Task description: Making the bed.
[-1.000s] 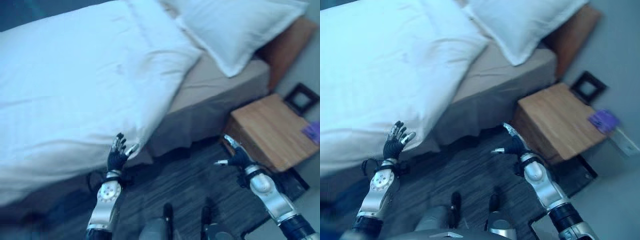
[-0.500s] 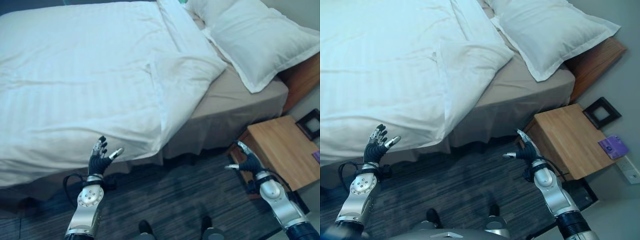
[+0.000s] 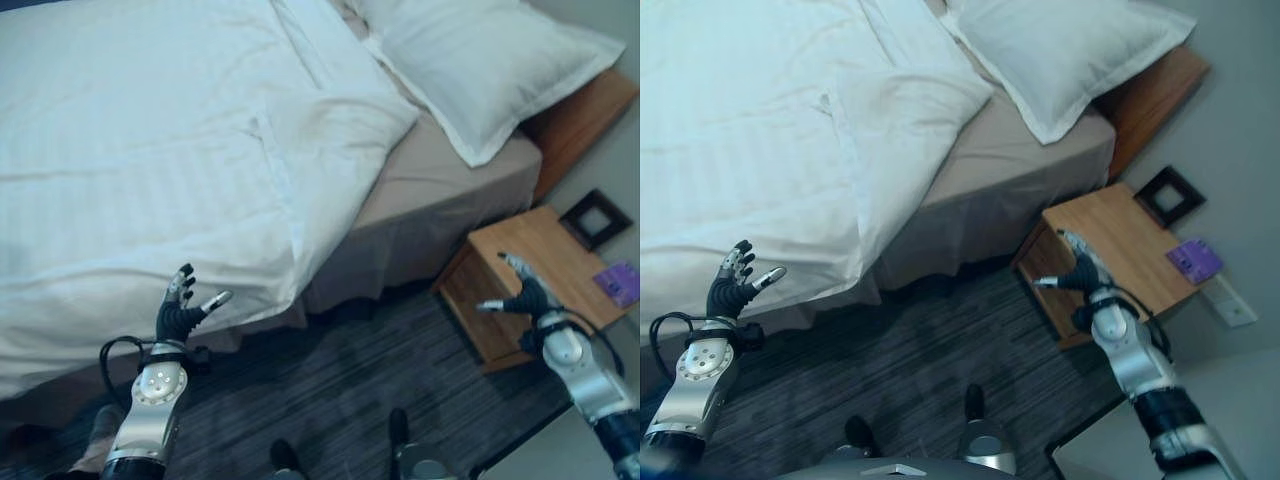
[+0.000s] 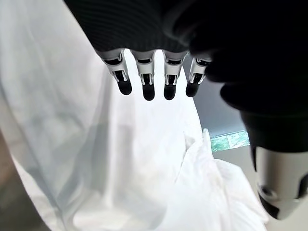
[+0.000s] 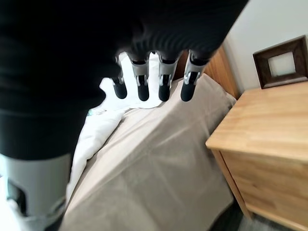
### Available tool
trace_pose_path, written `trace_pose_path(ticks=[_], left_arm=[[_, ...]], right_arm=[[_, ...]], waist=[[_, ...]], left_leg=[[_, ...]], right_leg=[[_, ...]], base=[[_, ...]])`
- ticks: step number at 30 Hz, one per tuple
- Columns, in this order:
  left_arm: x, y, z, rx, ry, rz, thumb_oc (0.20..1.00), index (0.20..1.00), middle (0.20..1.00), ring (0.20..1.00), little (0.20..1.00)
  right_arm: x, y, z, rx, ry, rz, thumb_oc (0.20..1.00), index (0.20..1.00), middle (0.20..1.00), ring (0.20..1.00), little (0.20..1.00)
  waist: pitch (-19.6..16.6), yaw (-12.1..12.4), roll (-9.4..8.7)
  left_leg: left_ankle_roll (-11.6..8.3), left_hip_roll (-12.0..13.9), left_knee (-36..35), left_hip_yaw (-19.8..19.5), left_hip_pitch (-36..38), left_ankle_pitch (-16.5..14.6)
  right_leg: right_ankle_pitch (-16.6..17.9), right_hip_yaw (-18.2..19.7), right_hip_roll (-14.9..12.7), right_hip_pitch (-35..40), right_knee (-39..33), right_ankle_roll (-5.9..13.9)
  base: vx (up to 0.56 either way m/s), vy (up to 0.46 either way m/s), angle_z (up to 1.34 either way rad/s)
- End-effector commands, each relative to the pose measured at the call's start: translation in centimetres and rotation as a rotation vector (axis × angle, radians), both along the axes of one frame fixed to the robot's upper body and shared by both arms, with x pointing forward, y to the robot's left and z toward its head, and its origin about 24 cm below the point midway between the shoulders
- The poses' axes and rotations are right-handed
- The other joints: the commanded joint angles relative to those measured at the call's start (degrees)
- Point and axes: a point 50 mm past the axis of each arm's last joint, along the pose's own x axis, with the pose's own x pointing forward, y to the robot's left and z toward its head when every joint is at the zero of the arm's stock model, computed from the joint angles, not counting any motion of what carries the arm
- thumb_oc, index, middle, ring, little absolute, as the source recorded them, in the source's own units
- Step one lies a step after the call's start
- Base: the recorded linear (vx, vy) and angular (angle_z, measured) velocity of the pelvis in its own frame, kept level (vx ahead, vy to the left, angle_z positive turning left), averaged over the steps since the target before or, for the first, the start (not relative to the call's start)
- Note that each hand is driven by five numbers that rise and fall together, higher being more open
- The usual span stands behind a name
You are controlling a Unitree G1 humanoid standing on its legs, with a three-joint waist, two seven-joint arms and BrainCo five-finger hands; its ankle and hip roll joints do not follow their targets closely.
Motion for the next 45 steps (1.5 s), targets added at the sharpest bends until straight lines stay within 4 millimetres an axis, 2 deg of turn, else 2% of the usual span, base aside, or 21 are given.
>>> trace_pose_path(ticks=[1, 5, 8, 9, 10, 11, 13, 19, 20, 22, 25, 26, 28, 29, 31, 33, 34, 36, 37, 40, 45], left_arm=[[3.0, -0.7, 5.5, 0.081, -0.224, -0.076, 1.0, 1.0, 1.0, 1.0, 1.0], [3.3, -1.3, 4.6, 0.001, -0.221, -0.072, 1.0, 1.0, 1.0, 1.0, 1.0], [3.9, -2.2, 4.2, -0.056, -0.226, -0.083, 1.0, 1.0, 1.0, 1.0, 1.0], [4.1, -2.6, 4.0, -0.083, -0.227, -0.087, 1.0, 1.0, 1.0, 1.0, 1.0], [4.1, -3.0, 3.5, -0.109, -0.214, -0.086, 1.0, 1.0, 1.0, 1.0, 1.0], [4.1, -3.0, 3.5, -0.108, -0.213, -0.086, 1.0, 1.0, 1.0, 1.0, 1.0], [3.4, -3.1, 2.6, -0.129, -0.187, -0.088, 1.0, 1.0, 1.0, 1.0, 1.0], [1.6, -3.1, 0.7, -0.126, -0.098, -0.113, 1.0, 1.0, 1.0, 1.0, 1.0], [-5.4, 3.9, -8.1, 0.063, 0.46, 0.178, 1.0, 1.0, 1.0, 1.0, 1.0], [-5.7, 3.9, -7.8, 0.009, 0.398, 0.229, 1.0, 1.0, 1.0, 1.0, 1.0], [-5.3, 3.6, -6.6, -0.004, 0.311, 0.243, 1.0, 1.0, 1.0, 1.0, 1.0], [-5.4, 3.6, -6.7, -0.005, 0.311, 0.244, 1.0, 1.0, 1.0, 1.0, 1.0], [-4.0, 3.0, -4.5, 0.036, 0.202, 0.204, 1.0, 1.0, 1.0, 1.0, 1.0], [-3.4, 2.7, -3.9, 0.045, 0.168, 0.19, 1.0, 1.0, 1.0, 1.0, 1.0], [-2.6, 2.1, -2.9, 0.055, 0.115, 0.166, 1.0, 1.0, 1.0, 1.0, 1.0], [-2.6, 2.1, -2.9, 0.055, 0.115, 0.166, 1.0, 1.0, 1.0, 1.0, 1.0], [-2.0, 0.8, -2.0, 0.061, 0.058, 0.109, 1.0, 1.0, 1.0, 1.0, 1.0], [-1.2, 0.2, -1.1, 0.033, 0.002, 0.085, 1.0, 1.0, 1.0, 1.0, 1.0], [0.0, -0.6, 0.1, 0.032, -0.061, 0.056, 1.0, 1.0, 1.0, 1.0, 1.0], [1.2, -1.2, 2.1, 0.041, -0.153, 0.022, 1.0, 1.0, 1.0, 1.0, 1.0], [1.7, -2.2, 3.3, 0.048, -0.215, -0.003, 1.0, 1.0, 1.0, 1.0, 1.0]], right_arm=[[2.5, 1.7, 5.6, -0.035, -0.229, 0.047, 1.0, 1.0, 1.0, 1.0, 1.0], [3.4, 2.6, 7.5, -0.062, -0.287, 0.081, 1.0, 1.0, 1.0, 1.0, 1.0], [3.7, 2.7, 8.7, -0.066, -0.321, 0.084, 1.0, 1.0, 1.0, 1.0, 1.0], [3.6, 2.5, 8.7, -0.054, -0.326, 0.072, 1.0, 1.0, 1.0, 1.0, 1.0], [3.4, 2.4, 8.6, -0.034, -0.329, 0.06, 1.0, 1.0, 1.0, 1.0, 1.0], [3.4, 2.3, 8.6, -0.034, -0.328, 0.06, 1.0, 1.0, 1.0, 1.0, 1.0], [2.7, 2.3, 7.5, 0.029, -0.302, 0.066, 1.0, 1.0, 1.0, 1.0, 1.0], [0.8, 3.2, 4.0, 0.17, -0.174, 0.147, 1.0, 1.0, 1.0, 1.0, 1.0], [-15.8, -3.8, -19.5, 0.437, 0.718, -0.541, 1.0, 1.0, 1.0, 1.0, 1.0], [-14.8, -4.3, -18.4, 0.38, 0.679, -0.505, 1.0, 1.0, 1.0, 1.0, 1.0], [-12.1, -4.6, -15.8, 0.261, 0.591, -0.388, 1.0, 1.0, 1.0, 1.0, 1.0], [-12.1, -4.6, -15.8, 0.259, 0.592, -0.388, 1.0, 1.0, 1.0, 1.0, 1.0], [-8.8, -4.5, -12.1, 0.145, 0.442, -0.278, 1.0, 1.0, 1.0, 1.0, 1.0], [-7.7, -4.1, -10.9, 0.126, 0.387, -0.247, 1.0, 1.0, 1.0, 1.0, 1.0], [-6.1, -3.5, -8.9, 0.095, 0.299, -0.195, 1.0, 1.0, 1.0, 1.0, 1.0], [-6.1, -3.5, -8.9, 0.094, 0.298, -0.195, 1.0, 1.0, 1.0, 1.0, 1.0], [-4.8, -2.8, -5.8, 0.036, 0.169, -0.124, 1.0, 1.0, 1.0, 1.0, 1.0], [-4.1, -2.6, -4.8, 0.023, 0.121, -0.113, 1.0, 1.0, 1.0, 1.0, 1.0], [-3.4, -2.2, -3.8, 0.014, 0.073, -0.102, 1.0, 1.0, 1.0, 1.0, 1.0], [-3.0, -1.7, -2.6, 0.008, 0.015, -0.079, 1.0, 1.0, 1.0, 1.0, 1.0], [-2.8, -1.1, -2.0, 0.004, -0.016, -0.06, 1.0, 1.0, 1.0, 1.0, 1.0]], waist=[[-0.1, 2.4, -2.13], [-1.1, 2.2, -0.01], [0.1, 2.0, 0.88], [0.8, 2.1, 0.81], [1.8, 2.4, 0.47], [1.6, 2.3, 0.42], [1.0, 1.4, 1.84], [-0.8, 1.0, 2.46], [-5.7, 1.7, -4.95], [-6.5, 3.0, -5.17], [-6.8, 3.7, -5.11], [-6.9, 3.7, -5.07], [-5.7, 3.8, -4.41], [-5.0, 3.5, -4.17], [-4.2, 3.0, -3.23], [-4.2, 2.9, -3.21], [-3.4, 2.2, -2.33], [-3.3, 2.1, -2.44], [-2.9, 2.0, -2.65], [-2.6, 1.7, -3.27], [-3.6, 1.4, -3.44]], left_leg=[[-0.36, 1.4, 0.7, -1.7, 6.7, -8.5], [-2.13, 3.8, 1.2, -3.0, 7.1, -6.5], [-3.77, 5.4, 9.8, -5.2, 2.8, -4.9], [-3.83, 5.5, 12.3, -6.1, 1.0, -4.2], [-2.22, 3.2, 12.6, -6.7, -3.0, -3.8], [-2.12, 3.1, 12.6, -6.9, -3.2, -3.8], [-2.19, 3.1, 5.5, -4.2, -2.0, -2.1], [-1.64, 2.5, 0.8, -3.6, 2.1, -2.0], [2.14, -1.0, 0.9, -6.7, 7.5, -11.5], [2.65, -2.0, 1.2, -6.4, 6.9, -11.7], [3.76, -3.3, 1.1, -6.4, 7.3, -12.2], [3.82, -3.4, 1.1, -6.3, 7.3, -12.2], [5.47, -4.7, 0.8, -7.5, 8.2, -13.1], [5.82, -4.6, 0.7, -7.0, 7.8, -11.7], [5.91, -4.2, 0.7, -7.9, 8.4, -12.2], [5.91, -4.2, 0.7, -7.9, 8.4, -12.2], [5.51, -4.2, 0.7, -9.6, 9.0, -12.6], [4.77, -4.4, 0.7, -10.3, 9.3, -12.8], [3.75, -3.9, 0.7, -11.1, 10.1, -13.2], [3.03, -3.8, 0.7, -12.7, 11.1, -14.1], [2.33, -4.5, 0.9, -14.2, 14.1, -15.6]], right_leg=[[-5.4, -1.1, -3.4, -8.1, 0.9, 2.6], [-5.9, -3.8, -2.6, -5.1, 0.9, 1.23], [-8.5, -5.3, -1.6, -1.9, 0.9, -0.85], [-9.4, -6.1, -1.6, -0.7, 0.9, -1.51], [-9.2, -6.9, -1.7, -0.2, 0.9, -2.16], [-9.2, -7.1, -1.9, -0.2, 0.9, -2.08], [-9.2, -7.6, -1.9, -0.1, 0.9, -1.52], [-8.4, -7.6, -1.7, 1.3, 0.9, -1.34], [-9.9, -7.9, -3.2, 4.5, 15.8, 1.69], [-10.6, -9.1, -3.0, 6.6, 10.2, 1.21], [-7.0, -8.2, -3.7, 5.5, 10.3, 2.15], [-7.0, -8.1, -3.8, 5.4, 10.4, 2.2], [-1.7, -7.5, -6.2, 1.1, 21.3, 4.32], [0.9, -7.8, -6.6, -1.0, 24.5, 4.05], [-0.1, -8.3, -5.9, -3.8, 28.3, 4.03], [-0.2, -8.3, -5.9, -3.9, 28.4, 4.02], [-5.4, -9.5, -3.1, -6.3, 23.7, 2.1], [-6.3, -10.7, -2.1, -6.4, 14.4, 1.12], [-4.8, -10.6, -1.3, -7.6, 8.4, 1.18], [-3.7, -8.8, -1.4, -8.3, 4.6, 1.36], [-3.3, -7.7, -1.3, -5.5, 4.5, 0.32]], base=[[0.31, -0.369, 0.29], [0.22, -0.241, 0.4], [0.16, -0.18, 0.29], [0.05, -0.193, 0.51], [0.0, -0.117, 0.7], [0.0, -0.04, 0.53], [0.11, 0.106, 0.37], [0.12, 0.066, 0.1], [0.06, 0.086, 0.04], [-0.05, 0.113, 0.21], [-0.07, 0.101, 0.05], [-0.09, 0.153, -0.18], [-0.1, 0.166, -0.18], [-0.08, 0.091, -0.04], [-0.01, 0.058, 0.18], [0.07, 0.011, 0.4], [0.17, -0.031, 0.26], [0.25, -0.127, 0.41], [0.22, -0.153, 0.92], [0.24, -0.172, 0.67], [0.27, -0.172, 0.59]])
